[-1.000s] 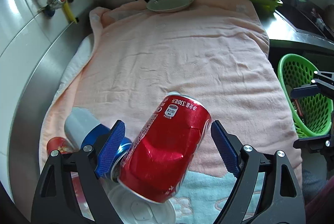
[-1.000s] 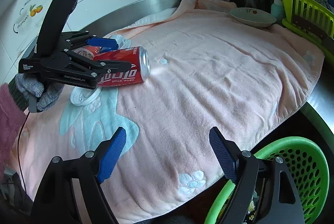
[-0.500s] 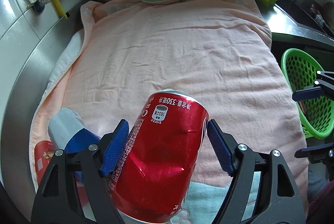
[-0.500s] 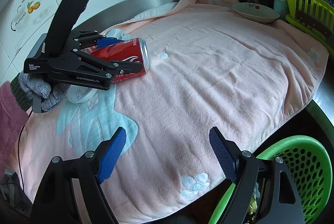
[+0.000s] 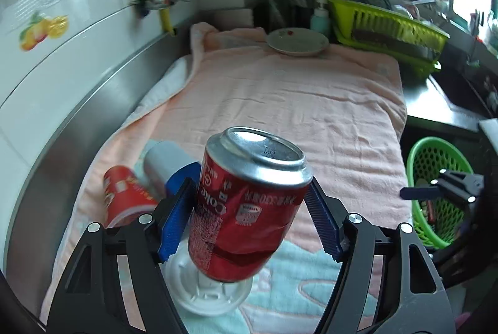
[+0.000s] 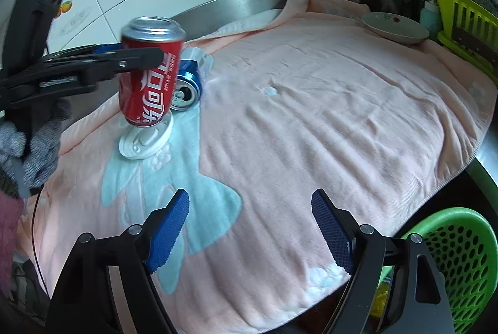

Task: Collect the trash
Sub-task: 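Lift the cola can with left tool while right tool moves over white lid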

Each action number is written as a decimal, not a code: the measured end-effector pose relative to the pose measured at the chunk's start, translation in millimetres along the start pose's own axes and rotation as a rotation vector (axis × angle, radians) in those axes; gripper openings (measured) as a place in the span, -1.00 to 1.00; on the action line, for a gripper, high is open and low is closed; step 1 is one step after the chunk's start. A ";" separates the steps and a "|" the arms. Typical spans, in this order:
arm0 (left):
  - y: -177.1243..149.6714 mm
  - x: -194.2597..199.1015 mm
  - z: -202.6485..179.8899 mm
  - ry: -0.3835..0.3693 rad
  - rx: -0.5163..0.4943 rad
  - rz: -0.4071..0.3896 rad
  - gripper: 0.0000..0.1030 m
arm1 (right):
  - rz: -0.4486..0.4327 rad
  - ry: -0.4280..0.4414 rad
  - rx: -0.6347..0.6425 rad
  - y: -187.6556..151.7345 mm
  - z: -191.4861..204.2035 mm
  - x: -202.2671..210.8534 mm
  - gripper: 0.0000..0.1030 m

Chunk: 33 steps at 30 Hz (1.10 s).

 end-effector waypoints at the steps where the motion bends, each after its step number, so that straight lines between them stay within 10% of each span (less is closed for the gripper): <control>1: -2.3 6.5 4.2 0.011 0.016 -0.009 0.35 | 0.001 0.009 0.000 2.3 3.7 -2.1 0.48; 14: -64.3 94.0 65.9 0.124 0.235 -0.101 0.35 | 0.033 0.105 0.025 38.4 71.1 -48.7 0.02; 33: -128.1 108.1 105.3 0.141 0.388 -0.101 0.35 | 0.102 0.007 0.033 64.0 98.6 -114.0 -0.51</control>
Point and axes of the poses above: each gripper's, at about its wrist camera, not at the fingertips, and x roughly against the way its jaws point, z to its left, y to its top, the point moved 6 cm from there along -x, roughly the way its jaws point, and after that the axes turned 6 degrees about z, right-handed, at the moved point
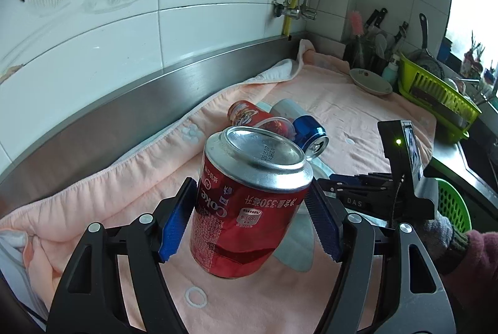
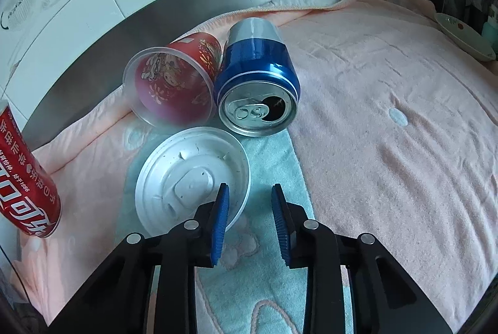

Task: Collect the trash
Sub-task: 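Lift the cola can with left tool while right tool moves over white lid, then close the right tool on the white plastic lid edge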

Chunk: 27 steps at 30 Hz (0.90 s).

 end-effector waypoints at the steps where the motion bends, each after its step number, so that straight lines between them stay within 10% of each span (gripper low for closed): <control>1: -1.2 -0.3 1.3 0.002 0.003 0.001 0.35 | 0.000 -0.015 0.006 0.1 2.7 -1.2 -0.59; 27: -16.7 -2.1 -30.3 -0.116 -0.015 -0.010 0.35 | -0.166 -0.170 0.019 -67.5 -23.7 111.2 -0.89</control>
Point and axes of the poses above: each gripper's, at about its wrist camera, not at the fingertips, and x roughly against the way its jaws point, z to its left, y to its top, the point moved 6 cm from there along -x, roughly the way its jaws point, and after that the axes turned 6 degrees about z, right-handed, at the moved point
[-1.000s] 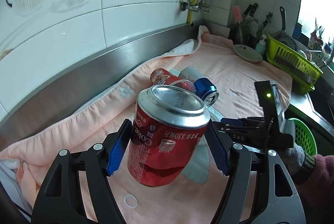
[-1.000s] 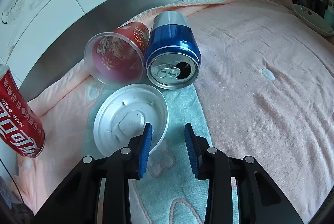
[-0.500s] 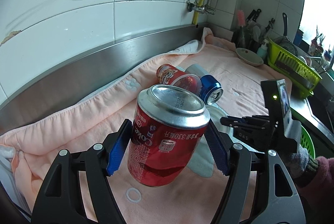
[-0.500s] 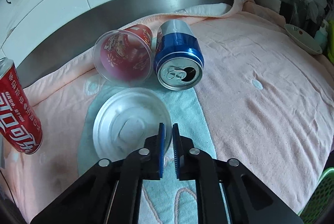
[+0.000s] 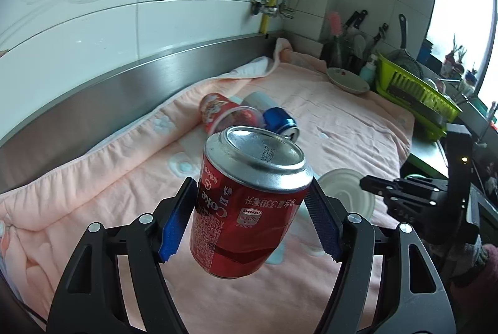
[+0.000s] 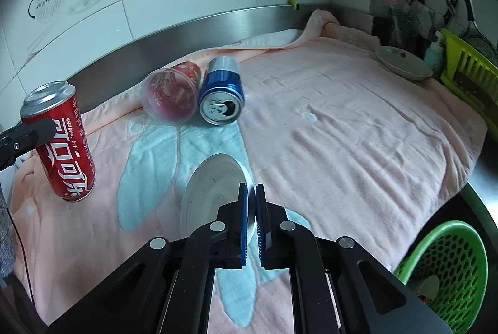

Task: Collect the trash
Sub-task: 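Close the right tool on the white plastic lid edge, then carry lid and cola can to the green basket and open both tools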

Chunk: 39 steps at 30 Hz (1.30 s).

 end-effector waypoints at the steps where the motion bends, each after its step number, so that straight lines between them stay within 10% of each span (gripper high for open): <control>1: 0.3 -0.4 -6.0 -0.005 -0.009 -0.001 0.35 | -0.008 -0.012 -0.007 -3.4 -7.3 6.7 -0.89; 22: -3.0 -32.6 -187.6 -0.177 -0.218 0.066 0.35 | -0.027 -0.242 -0.283 -138.5 -206.6 97.0 -0.89; 39: -32.3 -80.2 -318.3 -0.311 -0.350 0.188 0.35 | 0.021 -0.292 -0.403 -196.7 -283.7 108.5 -0.88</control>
Point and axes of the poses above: each gripper's, at about its wrist camera, not at the fingertips, and x roughly against the way its jaws point, z to its left, y to its top, the point moved 6 cm from there along -x, roughly the way its jaws point, and after that the axes turned 6 degrees about z, right-handed, at the moved point
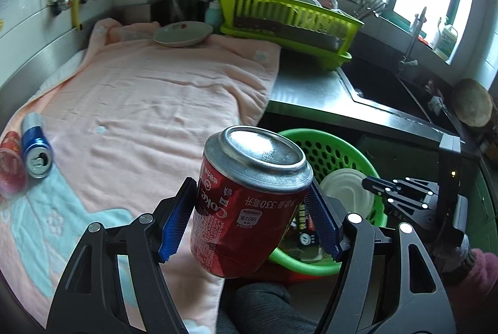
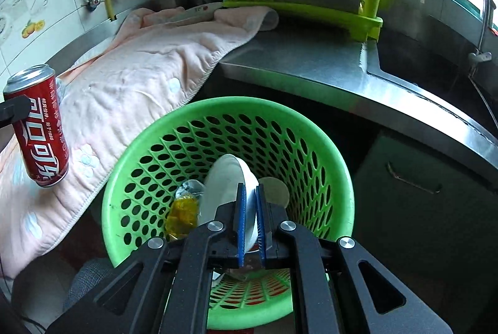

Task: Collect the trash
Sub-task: 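Carry lid and cola can to the green basket and open both tools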

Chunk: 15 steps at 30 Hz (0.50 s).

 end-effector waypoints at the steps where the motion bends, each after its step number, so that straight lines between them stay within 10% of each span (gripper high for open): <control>1: 1.2 -4.7 -5.3 -0.011 -0.004 0.008 0.35 | 0.004 0.001 -0.002 -0.6 -2.2 -1.1 -0.87; 8: 3.8 -32.0 -34.1 -0.059 -0.035 0.045 0.35 | 0.013 0.011 -0.024 -5.1 -15.6 -3.8 -0.80; 15: 0.7 -54.5 -48.6 -0.087 -0.028 0.080 0.36 | -0.012 0.002 -0.017 -5.1 -20.6 4.1 -0.23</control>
Point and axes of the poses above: each gripper's, at about its wrist camera, not at the fingertips, and x roughly against the way its jaws point, z to its left, y to its top, the point moved 6 cm from there along -x, roughly the way its jaws point, and after that the axes turned 6 degrees about z, right-handed, at the moved point
